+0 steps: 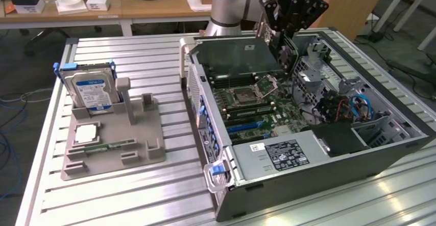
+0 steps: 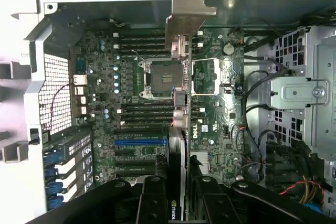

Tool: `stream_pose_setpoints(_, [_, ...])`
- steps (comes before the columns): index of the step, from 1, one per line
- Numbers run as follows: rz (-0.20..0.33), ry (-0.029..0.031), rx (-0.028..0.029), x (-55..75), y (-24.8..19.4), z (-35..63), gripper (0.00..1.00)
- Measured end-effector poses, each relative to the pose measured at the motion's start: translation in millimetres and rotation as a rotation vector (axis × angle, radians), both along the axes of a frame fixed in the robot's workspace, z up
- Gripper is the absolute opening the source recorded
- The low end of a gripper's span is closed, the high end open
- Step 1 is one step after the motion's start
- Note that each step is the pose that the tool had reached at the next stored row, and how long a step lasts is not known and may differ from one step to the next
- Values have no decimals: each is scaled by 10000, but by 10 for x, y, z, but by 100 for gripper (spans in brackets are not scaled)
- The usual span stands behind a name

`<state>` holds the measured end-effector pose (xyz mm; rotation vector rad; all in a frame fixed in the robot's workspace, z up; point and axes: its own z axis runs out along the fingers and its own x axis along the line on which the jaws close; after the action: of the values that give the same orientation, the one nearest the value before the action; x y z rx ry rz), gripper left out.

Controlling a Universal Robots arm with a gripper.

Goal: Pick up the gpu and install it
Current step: 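Insert the gpu into the slot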

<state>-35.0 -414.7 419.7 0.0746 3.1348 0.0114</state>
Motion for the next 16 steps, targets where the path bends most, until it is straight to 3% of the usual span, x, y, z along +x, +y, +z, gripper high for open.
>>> stream_pose_setpoints(6, [142,1,10,2,0,0,26])
stream_pose_setpoints(16, [1924,1,10,2,0,-3,26])
